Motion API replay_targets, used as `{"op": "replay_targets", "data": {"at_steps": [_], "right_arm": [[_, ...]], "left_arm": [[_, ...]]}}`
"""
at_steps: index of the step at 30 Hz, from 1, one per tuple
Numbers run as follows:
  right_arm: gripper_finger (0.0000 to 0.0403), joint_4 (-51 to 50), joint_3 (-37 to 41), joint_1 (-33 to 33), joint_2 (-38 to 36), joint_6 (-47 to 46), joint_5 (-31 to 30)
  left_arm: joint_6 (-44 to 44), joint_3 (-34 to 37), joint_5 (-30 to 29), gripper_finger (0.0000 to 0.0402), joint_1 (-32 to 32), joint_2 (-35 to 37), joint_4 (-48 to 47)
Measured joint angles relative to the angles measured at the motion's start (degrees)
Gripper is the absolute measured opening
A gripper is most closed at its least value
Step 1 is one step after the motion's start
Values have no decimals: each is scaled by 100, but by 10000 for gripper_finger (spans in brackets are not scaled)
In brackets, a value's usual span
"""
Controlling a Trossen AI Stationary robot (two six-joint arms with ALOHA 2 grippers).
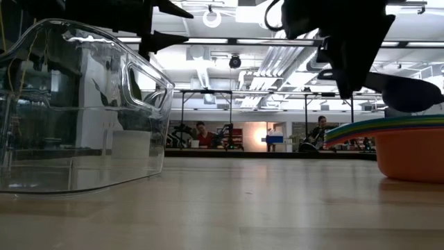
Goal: Nest measuring cups in basket
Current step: Stack the dark blue measuring cup on top of the light blue measuring cup
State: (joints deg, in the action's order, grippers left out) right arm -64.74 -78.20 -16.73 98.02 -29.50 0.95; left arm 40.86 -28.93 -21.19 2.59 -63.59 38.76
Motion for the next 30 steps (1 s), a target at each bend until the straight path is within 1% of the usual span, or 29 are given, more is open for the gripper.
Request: {"op": "replay_targets", "data": {"at_steps": [2, 6, 14, 17, 21, 26, 27, 30], "right_arm": [[142, -12, -115, 0, 194, 7, 111], [142, -107, -244, 0, 480, 42, 120], [148, -417, -250, 0, 575, -7, 60], [165, -415, -250, 0, 575, -41, 56], [201, -410, -250, 27, 575, -264, 62], [241, -497, -250, 101, 575, -254, 117], [245, -498, -250, 128, 575, -228, 162], [251, -707, -333, 217, 554, 102, 557]], "left_arm": [[0, 1, 0, 211, 0, 2, 2], [0, 0, 0, 211, 0, 2, 2], [-48, 1, 2, 211, -2, 2, 0], [-95, 0, 3, 211, -2, 1, -11], [-101, 2, 2, 211, -2, 0, -11], [-103, 0, 3, 211, -2, 1, -11], [-103, 0, 4, 211, -2, 0, -11], [-103, 0, 4, 211, -2, 2, -11]]}}
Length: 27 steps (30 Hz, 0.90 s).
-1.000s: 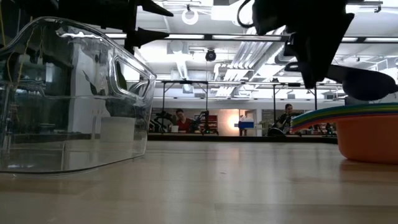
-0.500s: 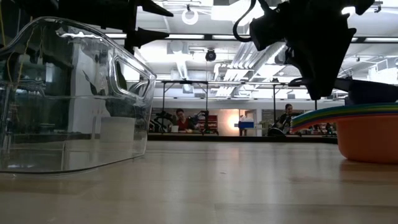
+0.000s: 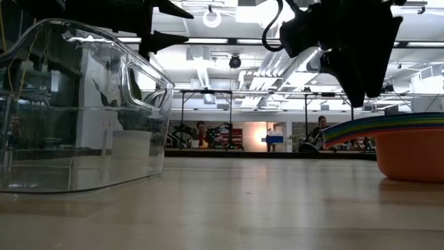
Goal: Nest measuring cups in basket
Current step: Stack the dark blue measuring cup on top of the light blue measuring cup, then put the stacked measuring cups into the transparent bin
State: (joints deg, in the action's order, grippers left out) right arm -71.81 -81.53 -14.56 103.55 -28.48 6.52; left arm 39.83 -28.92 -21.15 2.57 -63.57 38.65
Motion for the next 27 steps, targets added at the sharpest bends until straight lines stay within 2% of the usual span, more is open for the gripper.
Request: {"op": "replay_targets", "data": {"at_steps": [3, 5, 7, 11, 15, 18, 20, 23, 27], "right_arm": [[251, -301, 108, -78, -245, 293, -199], [247, -205, 510, -226, -636, 332, -311], [240, 36, 1099, -359, -1232, -124, -255], [228, 793, 2416, -667, -2830, -1919, -199], [226, 2208, 3637, -1038, -4364, -3964, -404], [225, 2688, 4390, -1227, -5121, -5230, -357], [217, 2788, 4779, -1361, -5362, -5805, 123], [183, 3742, 5165, -1722, -5448, -6020, 695], [90, 5133, 5271, -2123, -5074, -6408, 537]], "left_arm": [[0, 0, 0, 211, 0, 0, 3], [0, 1, 2, 211, 0, 0, 3], [0, 2, 2, 211, 0, 0, 2], [2, 2, 2, 211, 0, -2, -9], [11, 1, 0, 211, 2, -1, -8], [45, 0, 0, 211, 2, -2, -7], [97, 1, 0, 211, 2, 0, -9], [103, 2, 0, 211, 2, -2, -9], [103, 1, -6, 211, 2, 0, -10]]}}
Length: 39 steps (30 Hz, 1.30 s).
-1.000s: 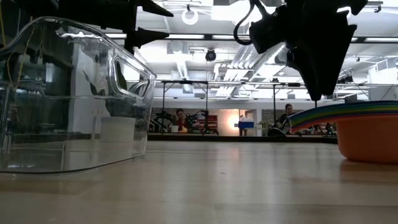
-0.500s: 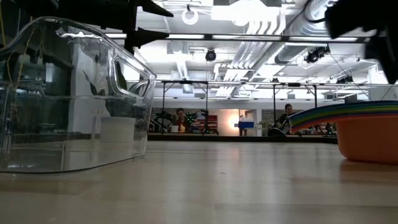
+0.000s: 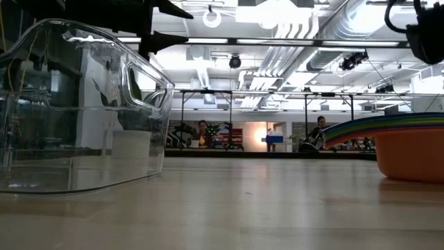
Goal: Nest measuring cups in basket
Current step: Put the stacked measuring cups into the transparent bin
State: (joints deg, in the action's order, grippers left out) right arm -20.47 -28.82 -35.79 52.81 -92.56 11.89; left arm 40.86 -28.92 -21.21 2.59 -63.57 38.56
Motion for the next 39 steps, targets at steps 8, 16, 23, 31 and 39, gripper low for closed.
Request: {"op": "replay_targets", "data": {"at_steps": [8, 16, 23, 31, 39], "right_arm": [[11, 507, -522, -238, 1954, -796, -1350], [1, -1004, -1938, -236, 3403, -1192, -2718], [0, -1741, -2700, -69, 4029, -1159, -2948], [0, -1661, -2972, 370, 4253, -761, -3070], [0, -1810, -3705, 743, 3464, 2497, -2239]], "left_arm": [[-2, -1, -181, 211, 0, 0, -10], [-6, 1, -203, 211, 0, 0, -59], [-2, 1, -160, 211, 0, 0, -135], [-3, 1, -131, 211, 0, 0, -145], [2, 1, 73, 211, 0, 0, -147]]}}
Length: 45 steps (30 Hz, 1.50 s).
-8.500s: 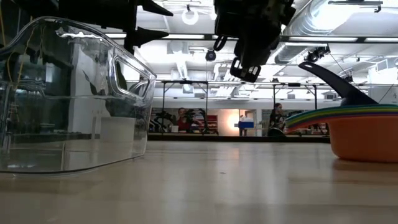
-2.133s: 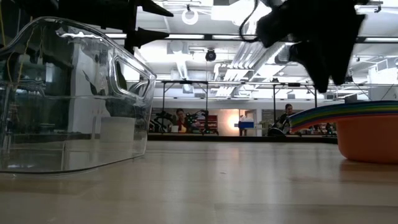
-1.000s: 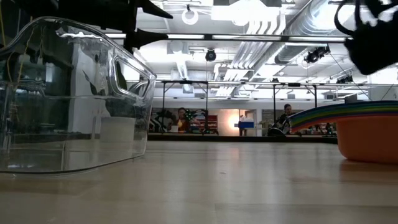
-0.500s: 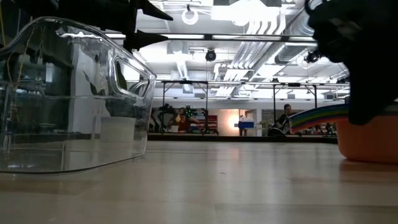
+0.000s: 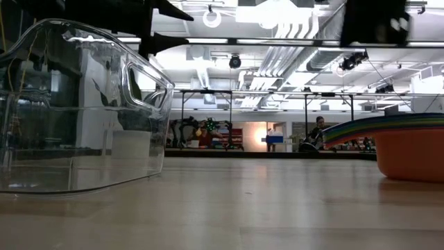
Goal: Nest measuring cups in basket
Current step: Put the stacked measuring cups into the transparent bin
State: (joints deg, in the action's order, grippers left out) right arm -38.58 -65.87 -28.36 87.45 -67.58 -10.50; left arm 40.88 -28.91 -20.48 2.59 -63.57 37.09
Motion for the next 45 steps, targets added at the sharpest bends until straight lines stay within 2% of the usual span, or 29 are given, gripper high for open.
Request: {"op": "replay_targets", "data": {"at_steps": [5, 8, 11, 16, 19, 21, 25, 29, 33, 35, 40, 45], "right_arm": [[14, -1307, -467, 776, -690, 854, 29], [55, -1853, -529, 1489, -1112, 1481, 437], [120, -2076, -388, 2358, -1415, 2187, 1435], [235, -2246, 86, 4010, -1482, 3982, 3669], [281, -2174, 428, 4995, -1245, 5240, 4964], [299, -2149, 620, 5557, -1014, 6016, 5426], [314, -1934, 806, 6260, -516, 6790, 5492], [316, -1616, 861, 6661, -121, 6878, 5343], [317, -2005, 870, 6944, 56, 7113, 5365], [317, -1966, 870, 6994, 91, 7404, 5392], [317, -1861, 868, 6960, 92, 7385, 5448], [337, -1628, 862, 6677, 131, 6808, 5692]], "left_arm": [[88, 0, 1, 211, 2, 0, 6], [75, 0, 95, 211, 2, 0, -14], [-47, 0, 378, 211, 2, 0, -38], [240, 0, 390, 211, 2, 0, 38], [260, 0, 316, 211, 2, 0, 45], [306, 0, 219, 211, 0, 0, 42], [545, 0, 25, 211, 0, -2, 41], [742, 0, -113, 211, 0, 0, 43], [798, 0, -120, 211, 0, -1, 40], [800, 0, -119, 211, 0, 0, 41], [800, 0, -101, 211, 0, 0, 43], [683, 0, 136, 211, 0, 0, 41]]}}
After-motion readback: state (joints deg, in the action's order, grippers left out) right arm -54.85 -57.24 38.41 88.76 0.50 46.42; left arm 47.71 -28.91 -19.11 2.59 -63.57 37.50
